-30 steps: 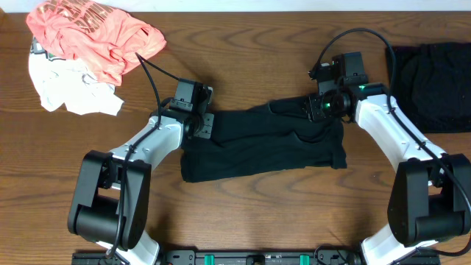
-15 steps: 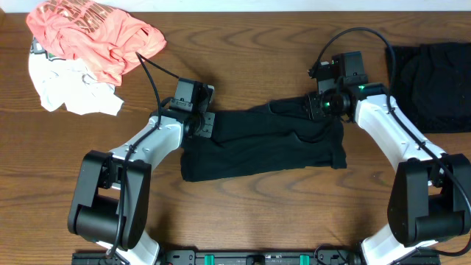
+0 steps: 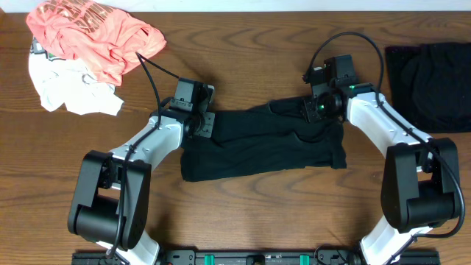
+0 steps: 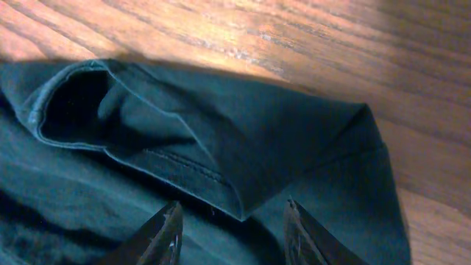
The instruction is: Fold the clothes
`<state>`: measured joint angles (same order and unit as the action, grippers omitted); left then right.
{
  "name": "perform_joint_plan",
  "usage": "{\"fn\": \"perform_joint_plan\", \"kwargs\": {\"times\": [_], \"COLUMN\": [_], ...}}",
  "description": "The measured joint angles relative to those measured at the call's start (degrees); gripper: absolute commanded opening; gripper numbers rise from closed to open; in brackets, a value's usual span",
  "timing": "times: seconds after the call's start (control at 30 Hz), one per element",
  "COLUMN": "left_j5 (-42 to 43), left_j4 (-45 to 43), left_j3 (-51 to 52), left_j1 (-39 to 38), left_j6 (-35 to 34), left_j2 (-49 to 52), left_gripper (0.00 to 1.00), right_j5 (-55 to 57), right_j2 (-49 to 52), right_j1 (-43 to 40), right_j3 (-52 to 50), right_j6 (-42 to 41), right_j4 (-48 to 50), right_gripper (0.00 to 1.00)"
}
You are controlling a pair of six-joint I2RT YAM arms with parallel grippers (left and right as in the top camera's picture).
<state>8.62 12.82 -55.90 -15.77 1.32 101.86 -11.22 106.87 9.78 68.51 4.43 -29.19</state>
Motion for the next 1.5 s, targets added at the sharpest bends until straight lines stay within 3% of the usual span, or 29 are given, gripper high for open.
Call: {"fn": "perform_joint_plan", "kwargs": {"times": [0.57,0.7,0.9,1.5], "left_j5": [-0.02,-0.02,-0.02,-4.55], "left_j4": [-0.35,-0.37,-0.94,-2.34], "left_j3": [0.00,0.00,0.00,0.00], "left_j1": [0.00,0.00,0.00,0.00], "left_j6": [0.00,0.00,0.00,0.02], "left_j2": [0.00,0.00,0.00,-4.31], "left_gripper": [0.06,0.06,0.06,0.06], "right_j5": [2.97,3.34,6.38,11.28], "right_j2": [4.02,5.01,5.81,2.99], "right_j1": [0.04,0.04,0.04,0.04], "right_j3": [0.00,0.00,0.00,0.61], "right_j6": [1.11,1.14,-0.13,-2.36], "right_j4": [5.60,6.60,6.71,0.92], "right_gripper": [0.34,0.25,0.02,0.01]}}
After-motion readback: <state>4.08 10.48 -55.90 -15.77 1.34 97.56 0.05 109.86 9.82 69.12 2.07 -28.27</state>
